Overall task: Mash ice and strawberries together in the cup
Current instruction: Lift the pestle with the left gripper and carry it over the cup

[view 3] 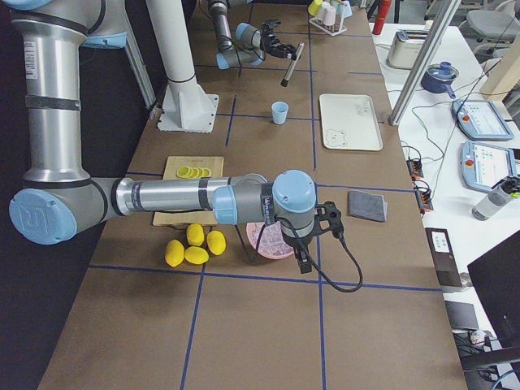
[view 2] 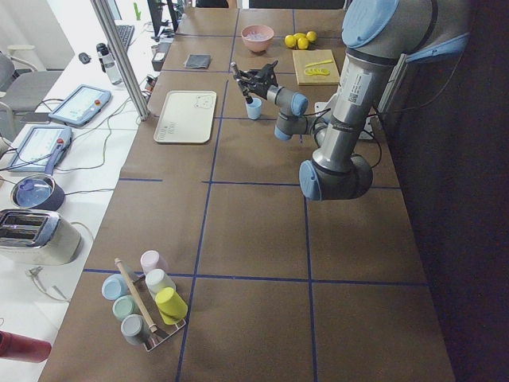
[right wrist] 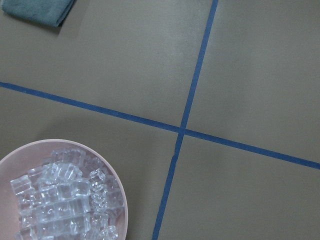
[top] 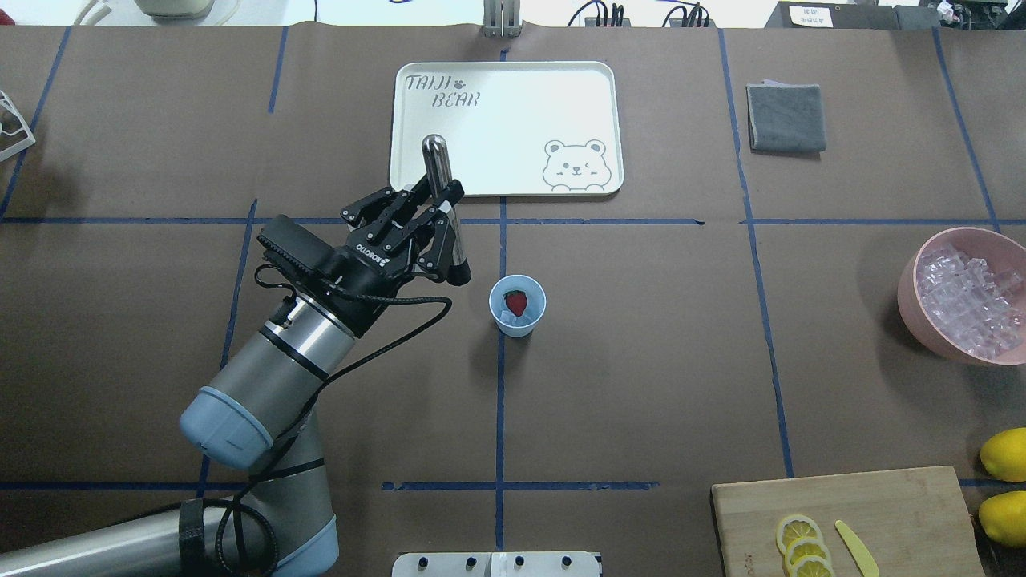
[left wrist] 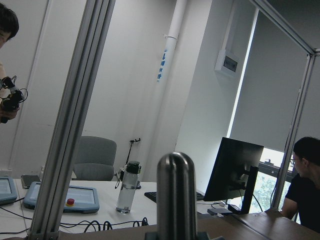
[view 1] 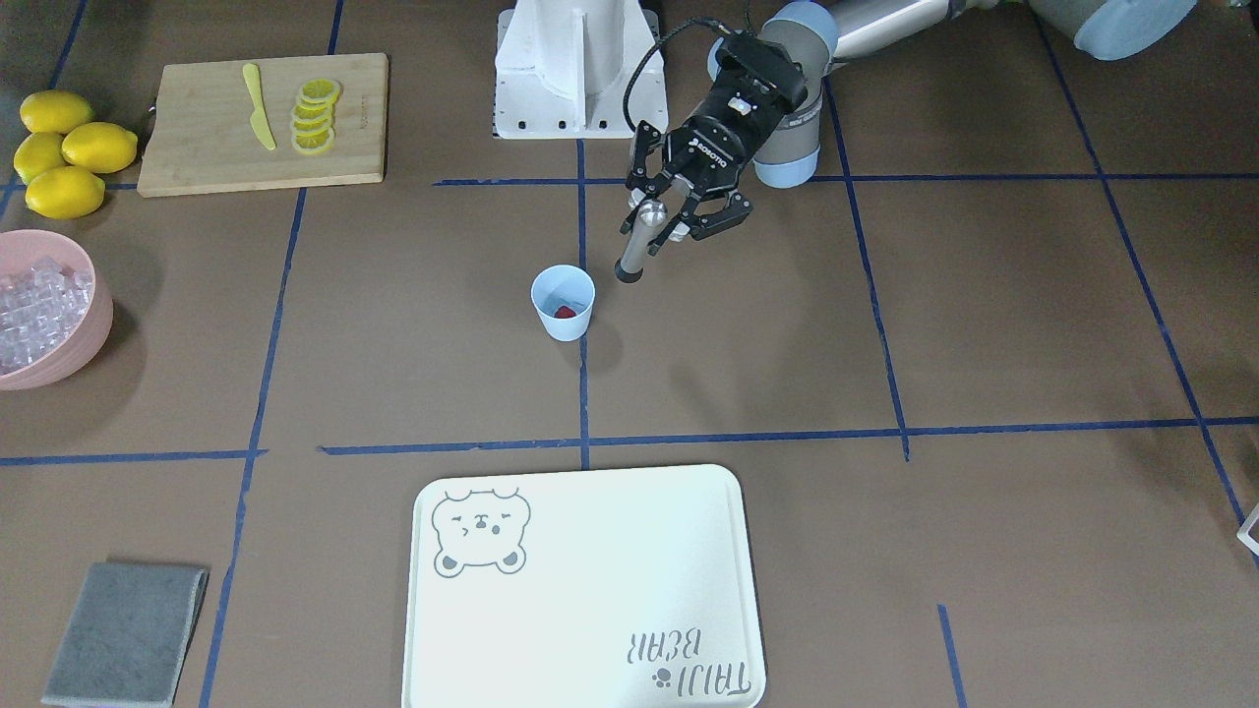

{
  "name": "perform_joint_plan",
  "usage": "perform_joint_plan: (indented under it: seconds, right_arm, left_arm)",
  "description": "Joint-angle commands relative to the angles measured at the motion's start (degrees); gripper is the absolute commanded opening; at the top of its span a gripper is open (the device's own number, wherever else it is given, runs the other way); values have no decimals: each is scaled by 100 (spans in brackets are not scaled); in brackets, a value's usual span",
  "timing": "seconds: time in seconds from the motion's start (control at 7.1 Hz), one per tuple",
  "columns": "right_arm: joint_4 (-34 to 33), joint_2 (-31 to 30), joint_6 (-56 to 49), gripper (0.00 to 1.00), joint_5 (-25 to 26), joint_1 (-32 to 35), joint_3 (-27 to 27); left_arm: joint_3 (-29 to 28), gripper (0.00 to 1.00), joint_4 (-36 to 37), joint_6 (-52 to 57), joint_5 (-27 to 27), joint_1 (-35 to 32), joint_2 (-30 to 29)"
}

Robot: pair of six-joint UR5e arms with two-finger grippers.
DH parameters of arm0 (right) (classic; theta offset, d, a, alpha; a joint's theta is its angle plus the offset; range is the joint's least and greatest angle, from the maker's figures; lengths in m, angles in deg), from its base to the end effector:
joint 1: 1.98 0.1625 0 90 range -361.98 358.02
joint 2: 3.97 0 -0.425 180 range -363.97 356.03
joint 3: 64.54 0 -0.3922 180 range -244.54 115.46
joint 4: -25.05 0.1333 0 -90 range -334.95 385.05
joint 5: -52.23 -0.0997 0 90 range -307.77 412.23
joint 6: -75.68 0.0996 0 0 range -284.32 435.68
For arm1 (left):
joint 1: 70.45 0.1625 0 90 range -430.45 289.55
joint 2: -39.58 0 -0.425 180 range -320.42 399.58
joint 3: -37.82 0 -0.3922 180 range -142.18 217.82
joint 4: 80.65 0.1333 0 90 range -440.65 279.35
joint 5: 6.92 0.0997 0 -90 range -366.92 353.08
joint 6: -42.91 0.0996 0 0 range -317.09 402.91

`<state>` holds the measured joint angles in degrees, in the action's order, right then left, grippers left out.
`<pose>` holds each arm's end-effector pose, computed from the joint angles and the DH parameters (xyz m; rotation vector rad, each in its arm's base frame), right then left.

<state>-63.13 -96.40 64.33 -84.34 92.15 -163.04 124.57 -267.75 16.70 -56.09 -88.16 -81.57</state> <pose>0.0954 -0.4745 0.5998 0.2384 -0.7875 -0.1748 0.4836 -0.3627 0.2178 1.5940 1.2582 -0.2767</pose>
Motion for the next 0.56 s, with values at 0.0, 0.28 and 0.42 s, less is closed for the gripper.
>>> perform_joint_plan:
  seconds: [0.0,0.28,0.42]
  right_arm:
    - [3,-3,1,99,-11,0,-73]
    - [3,-56,1,99,-11,0,-125]
    - [3,-56,1,99,-11,0,-117]
  left_arm:
    - [-62,0,147,807,153,101,-241]
    - [-140,0,350,986,154,92,-636]
    - [-315,0,237,943,154,101,-681]
